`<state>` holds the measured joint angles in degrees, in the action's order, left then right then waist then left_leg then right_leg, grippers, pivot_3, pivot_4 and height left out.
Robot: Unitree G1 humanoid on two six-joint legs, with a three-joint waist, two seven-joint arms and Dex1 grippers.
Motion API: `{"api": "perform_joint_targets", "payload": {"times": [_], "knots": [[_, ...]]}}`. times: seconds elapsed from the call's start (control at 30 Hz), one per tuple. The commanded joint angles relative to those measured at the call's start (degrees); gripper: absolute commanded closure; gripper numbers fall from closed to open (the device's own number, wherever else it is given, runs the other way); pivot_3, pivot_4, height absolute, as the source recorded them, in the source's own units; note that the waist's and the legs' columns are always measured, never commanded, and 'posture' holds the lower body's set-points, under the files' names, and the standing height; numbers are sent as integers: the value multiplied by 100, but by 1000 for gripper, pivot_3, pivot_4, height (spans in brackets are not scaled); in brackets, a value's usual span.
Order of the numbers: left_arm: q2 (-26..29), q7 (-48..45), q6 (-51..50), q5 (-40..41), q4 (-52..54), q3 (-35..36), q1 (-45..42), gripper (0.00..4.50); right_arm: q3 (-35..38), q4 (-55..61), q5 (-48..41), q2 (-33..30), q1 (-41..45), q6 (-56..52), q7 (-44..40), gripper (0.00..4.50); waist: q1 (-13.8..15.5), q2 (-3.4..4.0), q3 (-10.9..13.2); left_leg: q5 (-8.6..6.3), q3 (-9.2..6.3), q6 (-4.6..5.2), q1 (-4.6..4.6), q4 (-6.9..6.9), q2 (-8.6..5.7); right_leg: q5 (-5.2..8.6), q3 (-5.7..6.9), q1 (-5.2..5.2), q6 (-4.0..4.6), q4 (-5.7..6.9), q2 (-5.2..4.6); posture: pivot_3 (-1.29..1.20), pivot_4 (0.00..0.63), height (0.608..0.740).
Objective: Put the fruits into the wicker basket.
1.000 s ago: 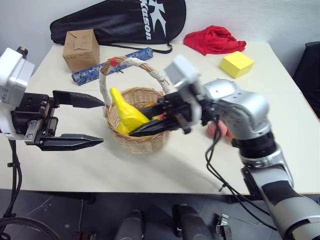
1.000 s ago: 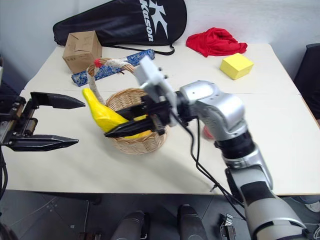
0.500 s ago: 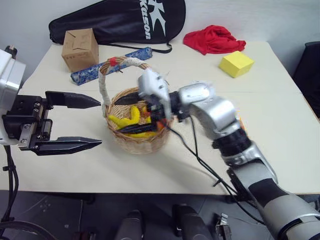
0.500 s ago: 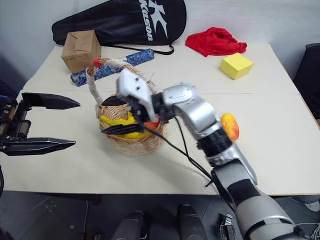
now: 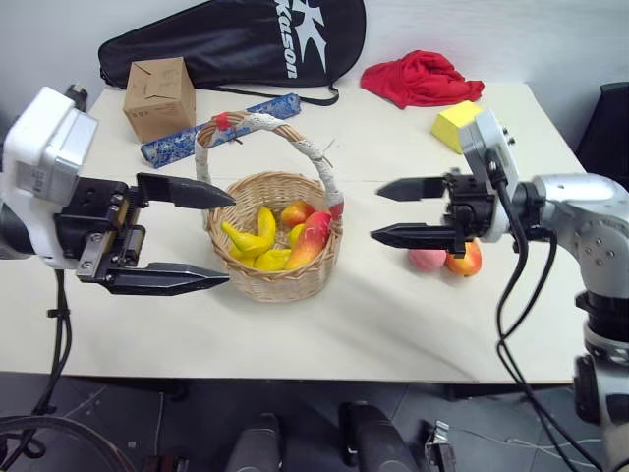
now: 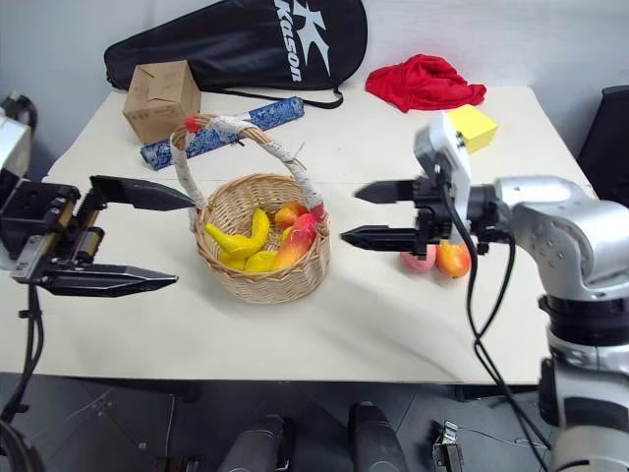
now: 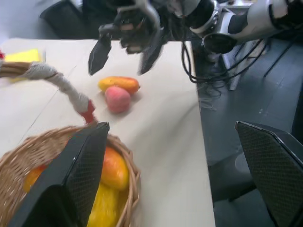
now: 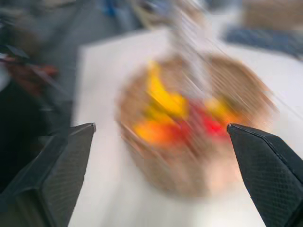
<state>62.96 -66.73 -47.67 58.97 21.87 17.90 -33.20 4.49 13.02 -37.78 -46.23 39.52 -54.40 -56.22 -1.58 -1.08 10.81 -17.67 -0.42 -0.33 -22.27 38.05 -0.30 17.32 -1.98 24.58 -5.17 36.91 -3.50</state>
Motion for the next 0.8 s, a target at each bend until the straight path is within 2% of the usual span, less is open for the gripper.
{"api": "perform_joint_targets", "payload": {"times": [0.03, 0.17, 0.37, 0.6, 0.73, 0.8], "knots": [[-190, 63, 162, -100, 88, -291, -226, 0, 77, 75, 927, -47, -595, 464, 1046, 22, -6, -1, 0, 1, 2, 0, 0, 0, 0, -1, -2, 1, -1, 0, 1, 0, 150, 740], [-350, 49, 210, -198, 28, -522, -400, 0, -88, 247, 1235, 312, -1050, 604, 1564, 22, -53, -1, 0, 4, 28, 2, 4, 2, 3, -2, -26, 14, -3, 19, 14, 0, 150, 740], [-423, -52, 361, -486, -55, -765, -496, 0, -186, -106, 1751, 738, -1144, 721, 2285, 22, -10, -1, 0, 6, 30, 3, 11, 4, 3, -2, -30, 10, -4, 20, 18, 0, 150, 740], [-467, -45, 367, -548, -54, -731, -490, 0, -536, -363, 2058, 587, -1470, 714, 2142, 22, 3, -1, 0, 5, 26, 6, 8, 6, 0, -3, -25, 4, -6, 10, 13, 0, 150, 740], [-472, 6, 363, -558, -50, -676, -471, 0, -598, -491, 2127, 535, -1543, 972, 1966, 1303, 1, -1, 0, 6, 27, 9, 9, 7, -1, -4, -26, 4, -8, 13, 13, 0, 150, 740], [-447, 46, 354, -557, -44, -608, -429, 0, -538, -448, 2058, 520, -1542, 1076, 1804, 1759, -9, -1, 0, 7, 27, 9, 10, 7, 0, -5, -25, 3, -9, 12, 16, 0, 150, 740]]}}
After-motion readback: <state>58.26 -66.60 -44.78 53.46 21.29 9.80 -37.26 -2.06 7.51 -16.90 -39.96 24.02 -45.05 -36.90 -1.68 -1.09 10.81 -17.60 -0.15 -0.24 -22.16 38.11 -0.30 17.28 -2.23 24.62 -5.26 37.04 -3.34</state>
